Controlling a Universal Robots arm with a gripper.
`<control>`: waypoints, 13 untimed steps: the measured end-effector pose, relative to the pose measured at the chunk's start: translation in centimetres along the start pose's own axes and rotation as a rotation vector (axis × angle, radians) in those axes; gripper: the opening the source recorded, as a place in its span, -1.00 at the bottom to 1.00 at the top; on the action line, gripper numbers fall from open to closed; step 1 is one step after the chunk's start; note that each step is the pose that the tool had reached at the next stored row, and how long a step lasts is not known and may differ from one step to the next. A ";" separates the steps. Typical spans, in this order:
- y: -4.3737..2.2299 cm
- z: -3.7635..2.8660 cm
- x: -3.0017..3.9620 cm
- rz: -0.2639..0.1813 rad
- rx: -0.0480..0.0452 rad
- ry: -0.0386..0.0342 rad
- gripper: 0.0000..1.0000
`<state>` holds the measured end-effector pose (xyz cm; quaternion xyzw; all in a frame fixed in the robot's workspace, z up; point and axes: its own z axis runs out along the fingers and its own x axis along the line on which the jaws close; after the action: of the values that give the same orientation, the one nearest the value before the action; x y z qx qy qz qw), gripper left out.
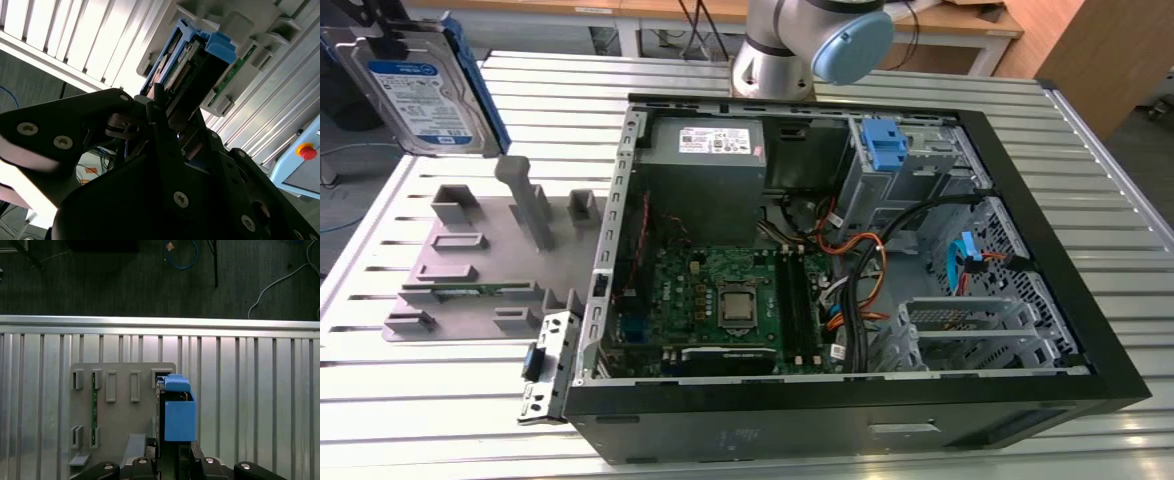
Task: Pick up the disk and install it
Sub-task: 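Pick up the disk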
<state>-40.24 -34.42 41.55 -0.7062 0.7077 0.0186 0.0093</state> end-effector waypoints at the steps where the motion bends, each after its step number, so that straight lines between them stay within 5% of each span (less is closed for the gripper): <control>1: 0.00 -0.12 0.00 0.000 0.0000 0.0000 -0.30; 13: 0.02 -1.37 -0.06 0.000 0.0000 0.0000 -0.30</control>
<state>-40.23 -34.41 42.93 -0.7062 0.7077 0.0187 0.0093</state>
